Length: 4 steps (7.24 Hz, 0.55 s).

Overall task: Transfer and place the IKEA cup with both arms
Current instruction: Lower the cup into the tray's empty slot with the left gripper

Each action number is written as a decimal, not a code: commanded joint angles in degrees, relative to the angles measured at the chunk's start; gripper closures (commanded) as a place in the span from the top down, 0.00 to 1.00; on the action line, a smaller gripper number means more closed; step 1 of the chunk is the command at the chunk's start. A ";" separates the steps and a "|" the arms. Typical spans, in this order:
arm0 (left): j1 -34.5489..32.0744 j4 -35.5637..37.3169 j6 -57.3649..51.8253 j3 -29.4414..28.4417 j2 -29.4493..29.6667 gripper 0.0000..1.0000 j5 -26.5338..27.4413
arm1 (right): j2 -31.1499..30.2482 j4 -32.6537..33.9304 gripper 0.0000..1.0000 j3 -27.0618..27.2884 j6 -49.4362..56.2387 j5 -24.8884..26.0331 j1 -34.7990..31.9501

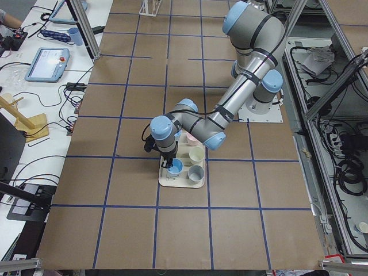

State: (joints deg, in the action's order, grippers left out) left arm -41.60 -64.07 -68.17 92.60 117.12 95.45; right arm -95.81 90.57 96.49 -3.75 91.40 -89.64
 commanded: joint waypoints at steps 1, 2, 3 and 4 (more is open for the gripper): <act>-0.06 -8.04 0.05 -1.89 -1.80 1.00 2.27 | -0.08 -0.74 1.00 0.02 0.06 -0.08 0.08; -0.84 -11.04 0.49 -3.81 -3.81 1.00 3.33 | -0.08 -0.83 1.00 -0.07 0.06 -2.96 0.17; -3.20 -15.51 0.93 -6.62 -6.18 1.00 2.73 | 0.01 -1.01 1.00 -0.07 -0.03 -3.68 0.17; -8.10 -22.95 4.24 -8.47 -9.51 1.00 2.29 | 0.10 -1.79 1.00 -0.07 0.06 -3.43 0.43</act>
State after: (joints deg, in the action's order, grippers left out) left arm -45.15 -79.43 -66.62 86.71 111.18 98.06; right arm -95.81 89.47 96.43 -3.73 88.35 -89.42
